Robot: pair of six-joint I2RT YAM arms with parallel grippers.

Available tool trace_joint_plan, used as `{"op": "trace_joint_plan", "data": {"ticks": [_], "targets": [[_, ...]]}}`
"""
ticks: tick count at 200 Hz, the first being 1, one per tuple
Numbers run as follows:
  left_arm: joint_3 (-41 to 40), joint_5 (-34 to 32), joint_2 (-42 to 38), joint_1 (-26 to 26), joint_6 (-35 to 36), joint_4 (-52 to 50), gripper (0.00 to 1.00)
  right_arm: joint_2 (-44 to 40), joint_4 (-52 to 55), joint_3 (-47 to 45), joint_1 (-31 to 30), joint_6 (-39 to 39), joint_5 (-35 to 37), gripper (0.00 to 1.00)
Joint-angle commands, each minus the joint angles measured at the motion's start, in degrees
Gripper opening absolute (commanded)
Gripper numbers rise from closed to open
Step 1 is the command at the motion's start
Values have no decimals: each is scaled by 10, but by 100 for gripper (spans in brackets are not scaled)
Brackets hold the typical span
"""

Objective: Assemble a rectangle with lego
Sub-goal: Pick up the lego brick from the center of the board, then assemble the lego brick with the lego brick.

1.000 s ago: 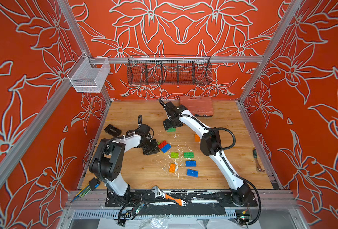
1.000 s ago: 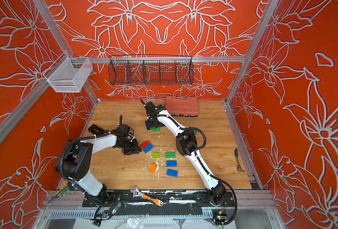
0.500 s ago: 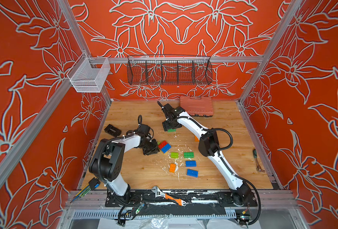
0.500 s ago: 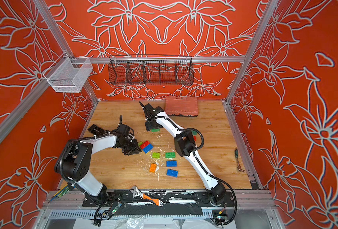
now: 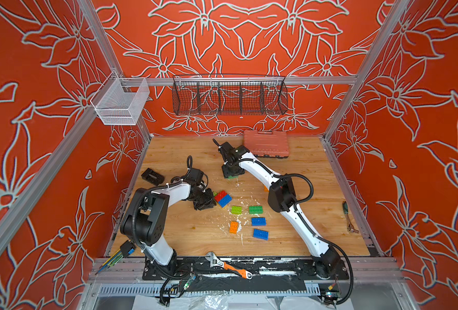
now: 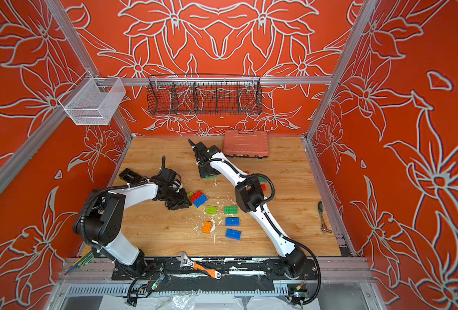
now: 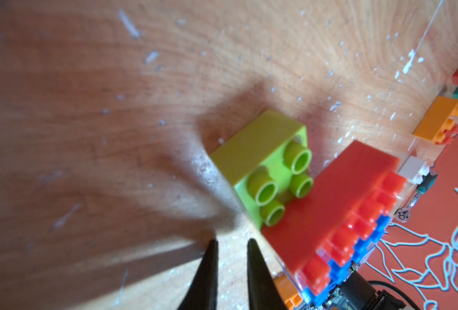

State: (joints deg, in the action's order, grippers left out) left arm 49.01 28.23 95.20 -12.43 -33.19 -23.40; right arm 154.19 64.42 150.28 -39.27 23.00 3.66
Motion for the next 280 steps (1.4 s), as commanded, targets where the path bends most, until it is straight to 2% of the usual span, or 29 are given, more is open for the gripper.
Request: {"op": "trace_joint_plan", "data": {"ticks": [1,16,60,99,179,214,280], "targets": [[-23,-32,-4,3,6,-45,20,-12,15,12,-9,-36,18,53],[-33,-27,-18,20,3,-44,20,-30,10,13,-10,-61,-1,53],[-38,-21,-74,113,3,-59,20,-71,13,10,-26,-104,-104,53],[-33,-42,-132,170,4,-91,21,-70,33,9,-57,-110,-111,53],[-64,-35,-150,178,15,-98,22,-55,56,10,-92,-110,-101,52],[-63,-35,-149,178,17,-97,22,-68,48,-31,-98,-113,-107,52],[-68,-34,-149,178,21,-96,23,-67,44,-50,-107,-118,-107,52]]}}
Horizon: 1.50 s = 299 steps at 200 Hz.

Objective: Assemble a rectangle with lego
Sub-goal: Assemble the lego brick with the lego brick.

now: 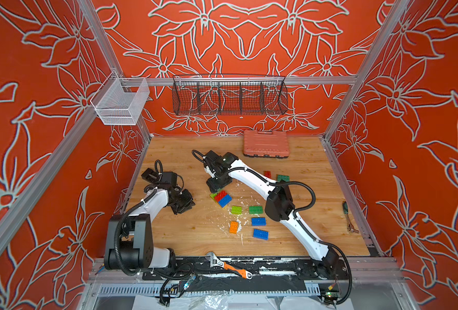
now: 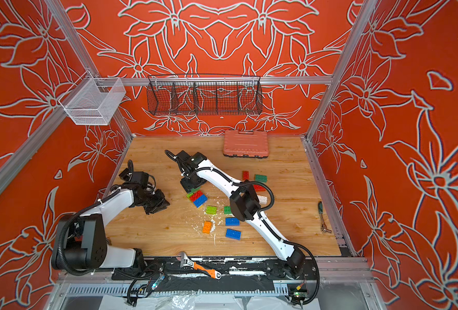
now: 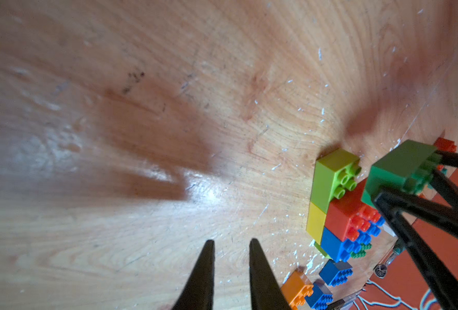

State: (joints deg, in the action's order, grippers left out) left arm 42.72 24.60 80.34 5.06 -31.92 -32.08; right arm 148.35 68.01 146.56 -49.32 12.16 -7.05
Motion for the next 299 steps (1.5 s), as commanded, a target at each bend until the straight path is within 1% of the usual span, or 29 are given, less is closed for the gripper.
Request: {"op": "trace_joint_plan", "data": {"ticks": [1,80,159,180,224,267,282,299], "targets": [[-5,3,0,3,8,-10,23,-9,8,-12,-7,-9,0,52],[-7,3,1,4,8,-9,23,-11,10,-29,-16,-12,-2,52],[-9,3,3,4,8,-8,23,-11,21,-43,-22,-7,22,52],[-9,3,4,4,8,-7,23,-11,26,-50,-27,-4,32,50],[-9,3,8,3,8,-4,23,-19,17,-91,-40,-7,69,46],[-16,3,11,3,7,2,23,-26,-19,-162,-43,2,71,43],[-19,2,11,3,6,3,23,-27,-21,-166,-43,10,84,41],[-21,2,11,3,4,5,23,-31,-30,-164,-43,14,95,41]]}}
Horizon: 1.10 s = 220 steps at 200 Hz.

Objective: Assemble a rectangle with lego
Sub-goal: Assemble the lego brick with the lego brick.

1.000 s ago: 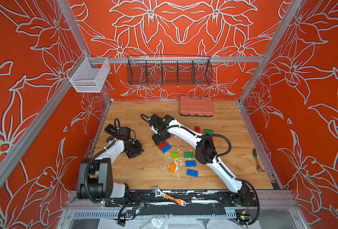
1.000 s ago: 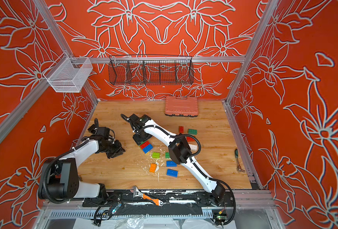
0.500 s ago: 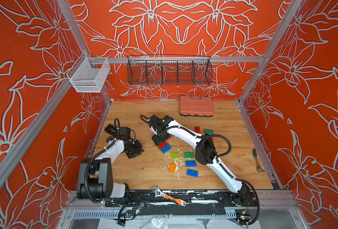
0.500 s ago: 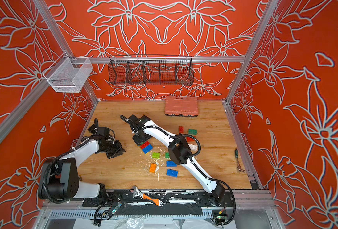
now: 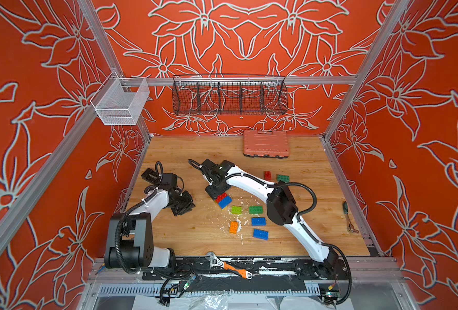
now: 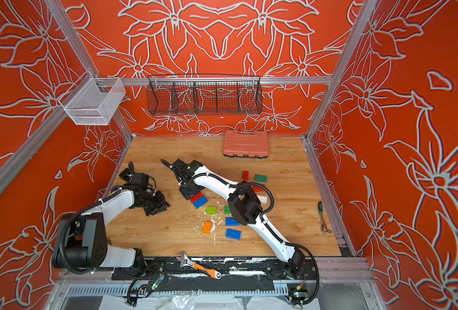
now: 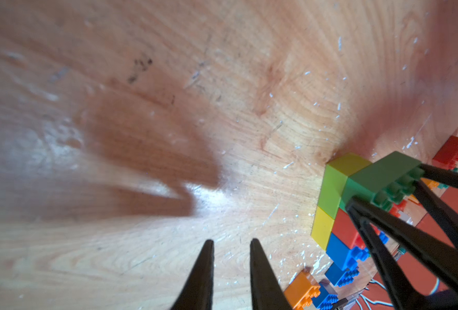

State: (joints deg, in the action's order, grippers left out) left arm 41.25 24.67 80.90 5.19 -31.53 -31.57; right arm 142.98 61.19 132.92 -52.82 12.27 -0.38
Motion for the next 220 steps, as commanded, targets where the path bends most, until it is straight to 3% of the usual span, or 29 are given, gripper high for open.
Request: {"op": "trace_joint_plan", "data": {"ticks": [1,24,80,106,143,168,184,202,220], "targets": [[-7,1,5,2,0,0,23,23,38,-27,-9,13,29,41],[-11,1,4,2,-3,2,23,37,54,5,-8,20,38,44],[-8,2,1,0,-5,-6,27,14,41,34,-9,12,25,78],[11,10,22,-11,-1,-17,29,8,57,77,-9,-3,19,83],[45,-3,72,-69,-13,-23,30,-29,68,82,-8,-21,33,86],[58,-5,107,-101,-26,-3,23,-128,21,-42,-7,-30,22,78],[66,-5,124,-108,-29,7,13,-214,-47,-169,-8,-19,-10,59],[79,4,151,-112,-29,18,10,-294,-101,-293,-9,0,-40,35],[95,7,177,-121,-29,28,8,-344,-143,-385,-12,14,-65,24]]}}
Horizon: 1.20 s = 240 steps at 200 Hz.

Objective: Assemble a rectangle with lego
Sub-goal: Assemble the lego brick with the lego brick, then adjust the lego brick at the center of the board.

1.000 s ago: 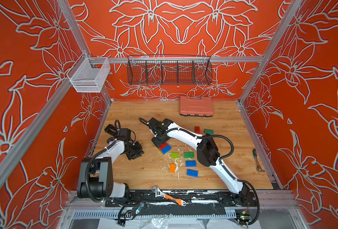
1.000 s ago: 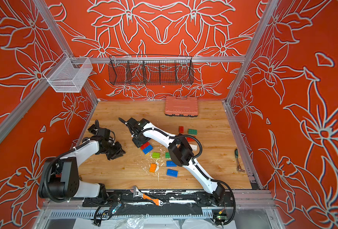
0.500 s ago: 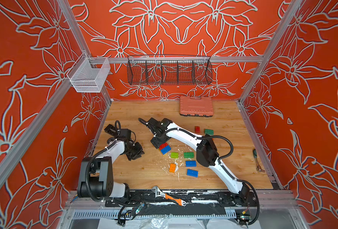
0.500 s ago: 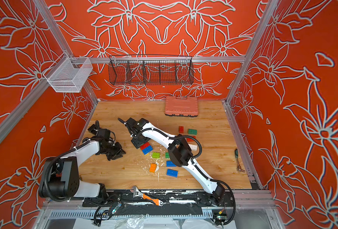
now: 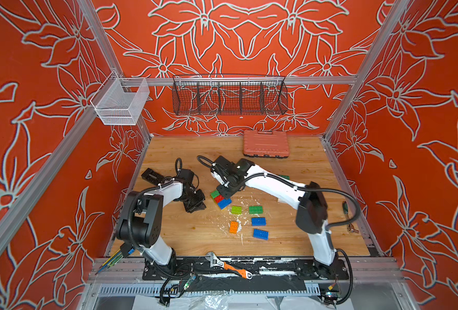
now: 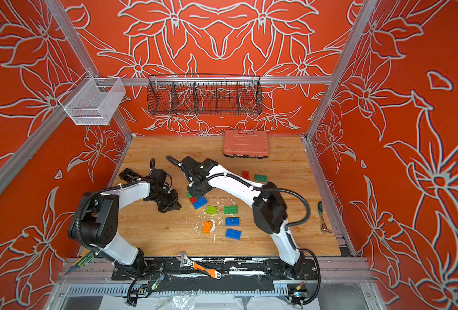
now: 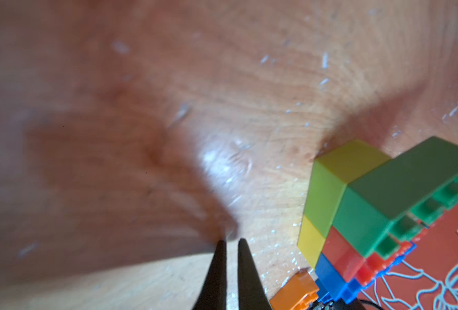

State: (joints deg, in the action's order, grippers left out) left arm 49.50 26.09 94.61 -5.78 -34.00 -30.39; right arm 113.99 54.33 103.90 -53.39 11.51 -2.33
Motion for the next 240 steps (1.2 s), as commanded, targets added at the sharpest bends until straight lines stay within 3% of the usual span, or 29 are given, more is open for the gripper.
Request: {"op": "trace_joint_plan", "data": {"ticks": [1,13,59,151,240], "targets": [[14,-7,42,-12,-5,17,8,-56,-77,-99,-6,22,-46,24],[27,1,59,-19,-7,20,7,-71,-104,-139,-7,29,-57,18],[85,0,101,-26,-16,19,7,-59,-189,-203,-17,55,-80,16],[171,4,179,-26,-22,14,8,11,-222,-177,-24,61,-80,17],[143,-15,143,-24,-21,14,11,72,-213,-126,-38,59,-67,17]]}}
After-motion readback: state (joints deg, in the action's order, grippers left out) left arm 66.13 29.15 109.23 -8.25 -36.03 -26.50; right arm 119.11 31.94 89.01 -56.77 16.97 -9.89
